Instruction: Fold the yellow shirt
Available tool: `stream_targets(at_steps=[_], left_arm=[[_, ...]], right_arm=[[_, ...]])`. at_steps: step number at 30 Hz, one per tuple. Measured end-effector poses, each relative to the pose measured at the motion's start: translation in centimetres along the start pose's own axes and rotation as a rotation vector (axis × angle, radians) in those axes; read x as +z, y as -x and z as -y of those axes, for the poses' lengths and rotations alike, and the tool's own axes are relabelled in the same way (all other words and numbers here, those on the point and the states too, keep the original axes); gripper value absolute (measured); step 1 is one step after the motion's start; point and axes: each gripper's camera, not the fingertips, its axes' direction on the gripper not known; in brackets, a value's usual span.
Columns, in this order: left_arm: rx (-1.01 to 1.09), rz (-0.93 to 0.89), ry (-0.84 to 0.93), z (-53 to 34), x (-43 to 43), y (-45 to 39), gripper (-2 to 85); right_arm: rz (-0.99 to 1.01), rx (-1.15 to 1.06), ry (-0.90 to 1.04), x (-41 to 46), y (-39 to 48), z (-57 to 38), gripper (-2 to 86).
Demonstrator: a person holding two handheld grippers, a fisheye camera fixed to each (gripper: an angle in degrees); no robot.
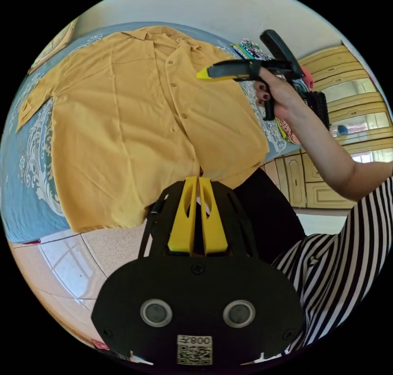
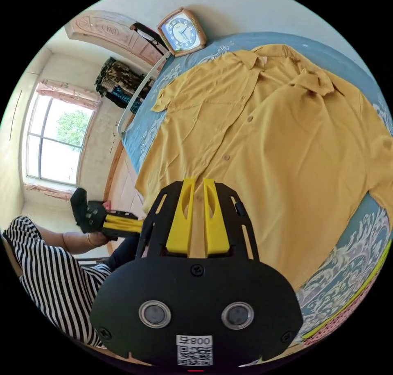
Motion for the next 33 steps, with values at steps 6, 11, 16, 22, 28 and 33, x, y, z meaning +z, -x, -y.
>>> stream_targets(at_steps=[6,11,16,22,28,33], left_arm=[[0.029,-0.102,0.008,0.2,0.7,0.3,0.6],[0.053,-0.146,0.039,0.5,1.7,1.2,0.5],[0.042,-0.219,0.053,0.6,2.6,2.8,0.6],[0.055,-0.265,0.042,0.7,2.8,4.0,0.9],[0.101,-0.309,0.075,1.3,3.6,4.9,3.3],[0.112,-0.403,0.019,1.0,2.7,6.3,6.5]], right_arm=[[-0.141,0.036,-0.057,1.9,-3.4,15.2,6.6],[-0.308,0.038,-0.059,4.4,-4.9,24.5,7.0],[-0.445,-0.029,-0.002,8.7,-5.4,31.5,6.6],[-0.545,-0.093,0.012,11.1,-4.9,36.8,3.0],[-0.592,-0.146,0.046,11.1,-5.6,40.7,3.0],[-0.567,-0.115,-0.073,6.6,-8.7,41.1,5.9]])
